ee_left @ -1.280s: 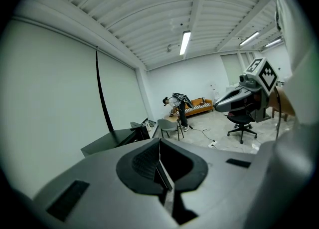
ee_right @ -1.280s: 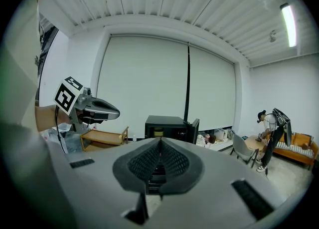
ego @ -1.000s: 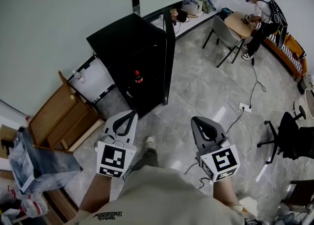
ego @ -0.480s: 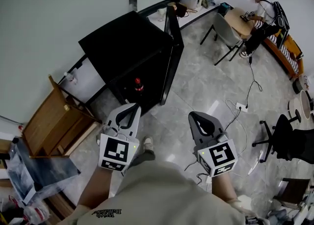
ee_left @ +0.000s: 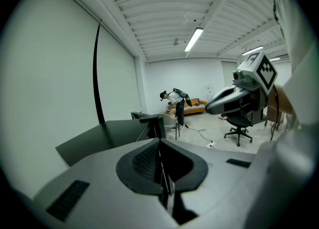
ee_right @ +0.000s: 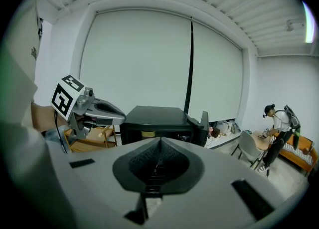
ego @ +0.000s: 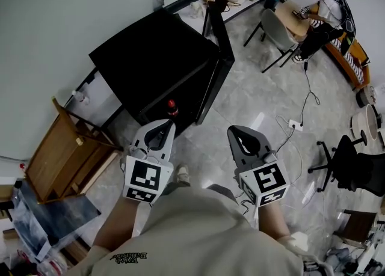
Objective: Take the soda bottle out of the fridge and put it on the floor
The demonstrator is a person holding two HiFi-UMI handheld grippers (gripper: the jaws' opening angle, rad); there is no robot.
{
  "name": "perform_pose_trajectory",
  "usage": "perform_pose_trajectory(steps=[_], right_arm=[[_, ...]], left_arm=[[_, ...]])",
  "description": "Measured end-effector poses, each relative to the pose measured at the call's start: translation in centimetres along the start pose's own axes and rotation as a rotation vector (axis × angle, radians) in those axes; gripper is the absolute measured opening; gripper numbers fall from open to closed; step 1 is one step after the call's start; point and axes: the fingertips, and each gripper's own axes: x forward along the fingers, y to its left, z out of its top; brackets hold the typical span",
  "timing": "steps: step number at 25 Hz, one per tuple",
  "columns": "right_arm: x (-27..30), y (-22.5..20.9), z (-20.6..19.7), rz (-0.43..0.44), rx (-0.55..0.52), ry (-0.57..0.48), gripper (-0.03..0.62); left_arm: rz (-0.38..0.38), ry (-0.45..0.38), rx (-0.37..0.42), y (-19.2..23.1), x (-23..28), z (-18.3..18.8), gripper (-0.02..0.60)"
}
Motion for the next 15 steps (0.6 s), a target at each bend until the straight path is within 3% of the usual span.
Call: perform_pose_trajectory(steps=[11, 15], right_arm=[[3.5, -3.0, -1.3, 0.035, 0.024, 0.042, -0.003], [4.4, -4.2, -1.5, 0.069, 0.017, 0.041, -0.003]], left_arm=[[0.013, 0.037, -0.072, 1.0, 3.9, -1.4, 0.006], [0.056, 0.063, -0.113, 0.8, 5.8, -2.3, 0.008]])
